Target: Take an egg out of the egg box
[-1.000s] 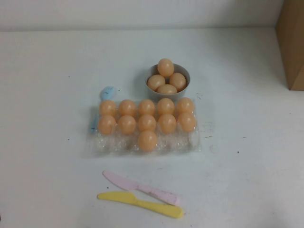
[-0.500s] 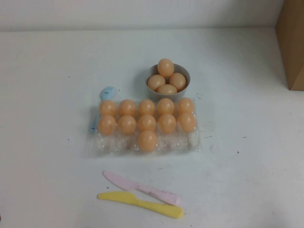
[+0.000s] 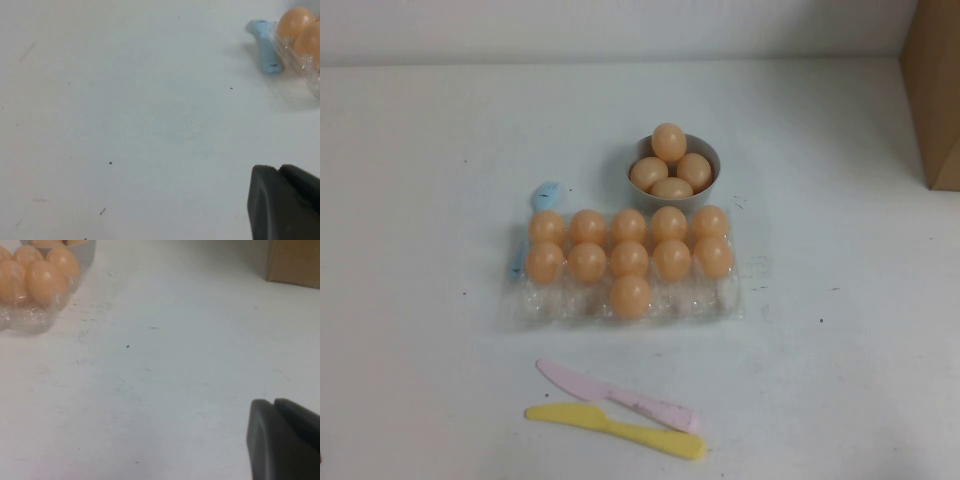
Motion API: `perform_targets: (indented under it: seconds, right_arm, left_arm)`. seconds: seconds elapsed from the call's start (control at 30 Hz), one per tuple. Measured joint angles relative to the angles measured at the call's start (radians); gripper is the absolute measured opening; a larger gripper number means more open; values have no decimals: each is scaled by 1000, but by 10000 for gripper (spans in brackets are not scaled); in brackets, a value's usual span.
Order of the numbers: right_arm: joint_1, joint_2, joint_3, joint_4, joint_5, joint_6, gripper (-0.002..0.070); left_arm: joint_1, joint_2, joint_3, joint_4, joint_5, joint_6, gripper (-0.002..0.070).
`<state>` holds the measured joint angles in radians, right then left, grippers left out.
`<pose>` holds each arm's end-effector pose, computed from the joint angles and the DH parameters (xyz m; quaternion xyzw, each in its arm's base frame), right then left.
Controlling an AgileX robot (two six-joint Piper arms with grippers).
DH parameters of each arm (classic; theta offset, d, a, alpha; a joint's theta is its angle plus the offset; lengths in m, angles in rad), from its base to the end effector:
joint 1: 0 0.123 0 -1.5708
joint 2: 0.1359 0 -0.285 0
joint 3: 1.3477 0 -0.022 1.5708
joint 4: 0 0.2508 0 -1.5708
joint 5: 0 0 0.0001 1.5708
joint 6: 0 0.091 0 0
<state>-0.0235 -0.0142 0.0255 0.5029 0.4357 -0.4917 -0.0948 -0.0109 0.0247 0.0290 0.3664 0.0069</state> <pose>0.0507 0.0174 0.1712 -0.0625 0.8038 0.0672 0.5878 0.0527 -0.0041 0.1725 0.0486 0.8012 -0.0140 0.5962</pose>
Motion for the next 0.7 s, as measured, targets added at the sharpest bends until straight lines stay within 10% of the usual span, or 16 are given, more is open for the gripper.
perform_targets:
  seconds: [0.7]
  right_arm:
    - [0, 0, 0, 0, 0, 0, -17]
  left_arm:
    - [0, 0, 0, -17, 0, 0, -5]
